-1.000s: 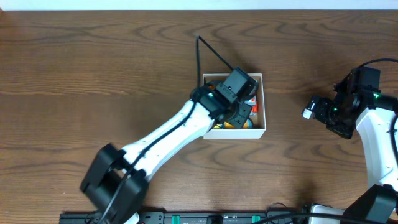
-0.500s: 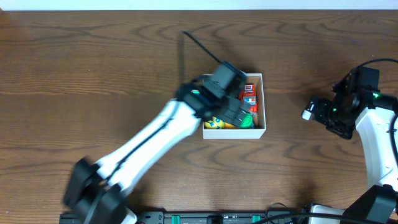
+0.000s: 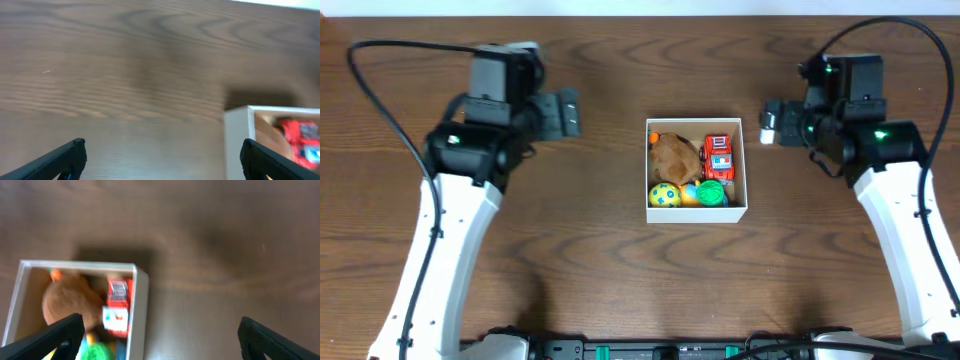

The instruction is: Pack container

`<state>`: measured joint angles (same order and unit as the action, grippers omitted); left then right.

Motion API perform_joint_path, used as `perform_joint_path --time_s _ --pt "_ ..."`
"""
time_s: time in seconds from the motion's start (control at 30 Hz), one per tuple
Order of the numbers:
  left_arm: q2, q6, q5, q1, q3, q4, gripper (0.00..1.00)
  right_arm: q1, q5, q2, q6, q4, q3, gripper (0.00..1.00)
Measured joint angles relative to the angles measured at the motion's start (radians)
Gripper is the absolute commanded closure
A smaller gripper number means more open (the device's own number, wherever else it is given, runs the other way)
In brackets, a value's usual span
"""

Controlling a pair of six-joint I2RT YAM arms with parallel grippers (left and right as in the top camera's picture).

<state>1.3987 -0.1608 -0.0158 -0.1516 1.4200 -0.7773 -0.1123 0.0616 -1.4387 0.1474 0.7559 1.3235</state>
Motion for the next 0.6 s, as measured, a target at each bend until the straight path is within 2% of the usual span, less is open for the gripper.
perform_joint_path --time_s 0.17,0.37,0.47,0.6 --pt "0.006 -0.001 0.001 0.052 0.000 -0.019 0.02 -0.003 -0.023 0.000 -0.027 -0.079 0.000 0.01" --pt "-0.026 0.006 0.000 0.044 -0.008 -0.064 0.02 -0.003 -0.085 0.057 0.010 -0.003 -0.001 0.01" --pt "-0.122 0.022 -0.001 0.026 -0.048 -0.063 0.02 -0.003 -0.107 0.158 0.033 0.033 -0.005 0.01" --pt "-0.334 0.046 -0.001 -0.017 -0.149 -0.047 0.02 -0.003 -0.146 0.382 0.066 0.035 -0.066 0.01"
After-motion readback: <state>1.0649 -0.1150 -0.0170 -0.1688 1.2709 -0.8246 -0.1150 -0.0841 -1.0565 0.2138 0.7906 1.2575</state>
